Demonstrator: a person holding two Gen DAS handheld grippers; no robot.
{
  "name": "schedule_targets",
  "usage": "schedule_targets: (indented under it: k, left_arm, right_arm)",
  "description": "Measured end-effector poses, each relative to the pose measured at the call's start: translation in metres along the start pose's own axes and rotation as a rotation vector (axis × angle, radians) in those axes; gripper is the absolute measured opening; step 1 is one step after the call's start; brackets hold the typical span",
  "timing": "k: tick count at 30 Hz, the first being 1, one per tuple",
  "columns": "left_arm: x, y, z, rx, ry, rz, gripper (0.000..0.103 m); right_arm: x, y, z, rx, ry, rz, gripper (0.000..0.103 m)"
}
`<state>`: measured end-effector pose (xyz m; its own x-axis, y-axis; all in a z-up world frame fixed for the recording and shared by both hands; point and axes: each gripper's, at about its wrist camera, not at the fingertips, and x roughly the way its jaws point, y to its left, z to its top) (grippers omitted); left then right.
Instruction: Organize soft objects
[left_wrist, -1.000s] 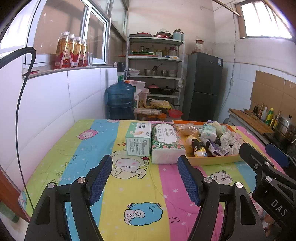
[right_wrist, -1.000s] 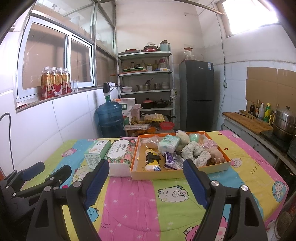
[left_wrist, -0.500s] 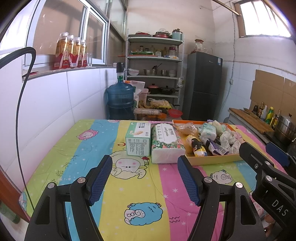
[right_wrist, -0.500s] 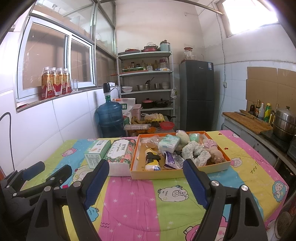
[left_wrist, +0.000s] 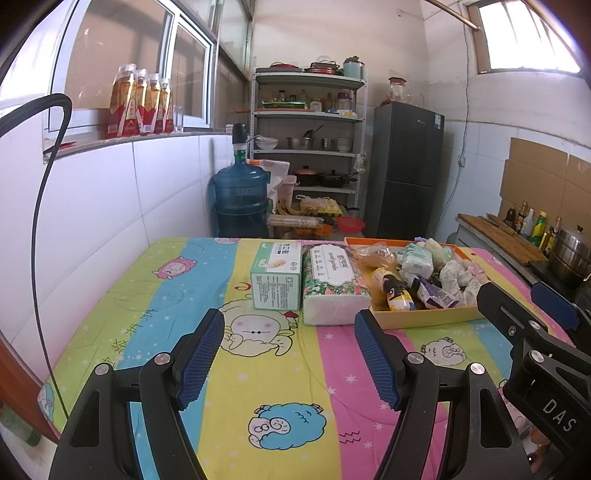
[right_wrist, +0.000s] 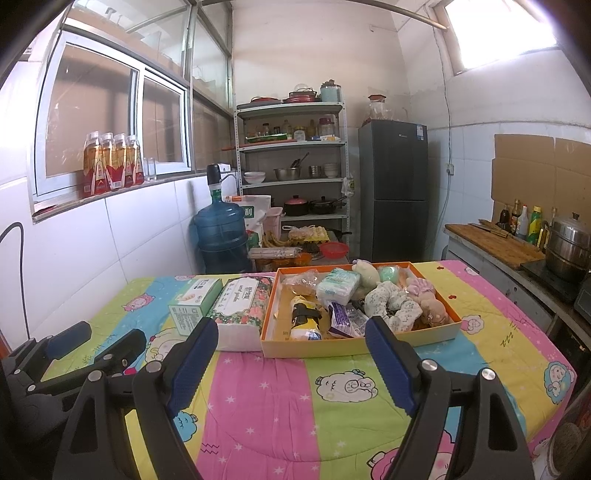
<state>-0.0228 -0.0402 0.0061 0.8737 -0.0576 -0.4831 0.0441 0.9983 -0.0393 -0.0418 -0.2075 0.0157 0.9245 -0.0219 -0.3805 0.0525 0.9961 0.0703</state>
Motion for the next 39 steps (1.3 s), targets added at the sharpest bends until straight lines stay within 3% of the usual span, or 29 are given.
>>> schedule_targets:
  k: [39]
  left_arm:
    - [0.003,0.0014,-0.0024,-0.001,0.004,-0.001,0.074]
  right_arm:
    - [0.0004,-0.001,-0.0019,0.002,0.002,0.001,0.081]
